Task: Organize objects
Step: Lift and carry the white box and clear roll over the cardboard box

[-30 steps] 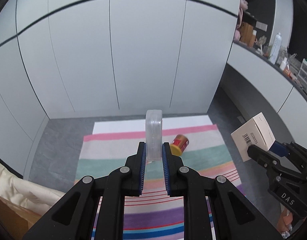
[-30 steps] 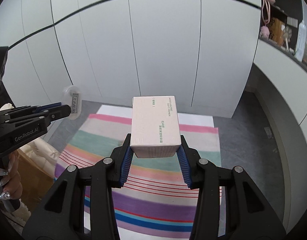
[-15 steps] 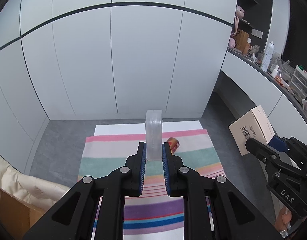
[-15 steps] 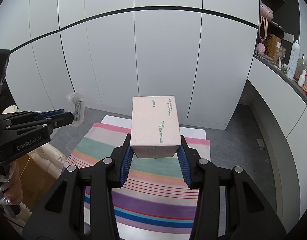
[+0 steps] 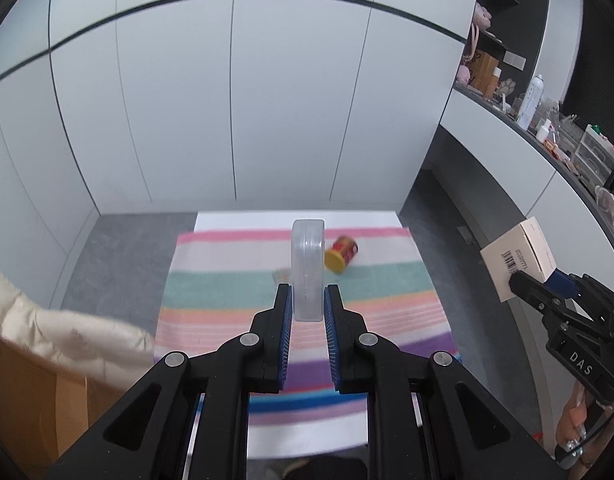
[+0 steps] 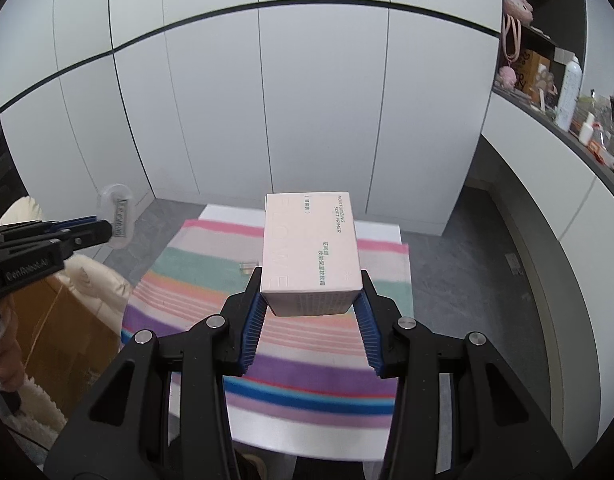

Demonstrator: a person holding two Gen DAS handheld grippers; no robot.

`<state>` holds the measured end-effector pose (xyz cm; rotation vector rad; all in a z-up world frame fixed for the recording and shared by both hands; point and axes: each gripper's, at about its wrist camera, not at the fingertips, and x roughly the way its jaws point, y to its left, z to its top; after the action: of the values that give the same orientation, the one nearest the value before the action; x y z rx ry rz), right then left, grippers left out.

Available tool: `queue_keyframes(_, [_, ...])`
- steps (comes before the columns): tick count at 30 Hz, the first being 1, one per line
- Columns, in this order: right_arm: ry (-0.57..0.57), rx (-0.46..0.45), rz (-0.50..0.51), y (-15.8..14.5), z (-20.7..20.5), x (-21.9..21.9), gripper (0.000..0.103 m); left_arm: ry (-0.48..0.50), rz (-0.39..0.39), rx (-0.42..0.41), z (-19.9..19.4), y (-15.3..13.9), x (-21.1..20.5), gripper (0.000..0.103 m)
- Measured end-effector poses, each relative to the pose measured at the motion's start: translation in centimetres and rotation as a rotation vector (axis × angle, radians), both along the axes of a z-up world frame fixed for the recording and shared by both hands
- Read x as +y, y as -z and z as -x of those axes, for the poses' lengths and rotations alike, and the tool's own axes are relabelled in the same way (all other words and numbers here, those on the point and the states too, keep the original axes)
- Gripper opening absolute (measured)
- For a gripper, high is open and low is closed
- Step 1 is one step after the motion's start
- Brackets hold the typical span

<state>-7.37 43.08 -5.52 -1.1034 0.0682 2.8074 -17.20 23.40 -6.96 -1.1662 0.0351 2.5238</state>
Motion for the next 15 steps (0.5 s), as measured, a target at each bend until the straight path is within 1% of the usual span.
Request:
queue_keyframes(3, [0.013,-0.016,-0.006,0.5,-1.6,0.2,0.044,-0.009,-0.009,-0.021,-1.6,0.8,-1.5,0.016])
queue_keyframes(8, [0.018,-0.029,-0.003,0.4,-2.5,0.2,0.044,-0.049,0.004,0.001,-3.1,1.2,-3.8,0.016])
queue_keyframes(12, [-0.006,-0.024,0.009,0.0,-2.7,-1.4,0.044,-0.095,-0.008,0.001,-3.4,1.0,-6.1,0.016])
queue_keyframes(15, [-0.044,-0.017,0.002,-0.2,-2.6,-3.6,0.044,-0.141,-0.014,0.011,-3.8,0.8,-8.4,0.016])
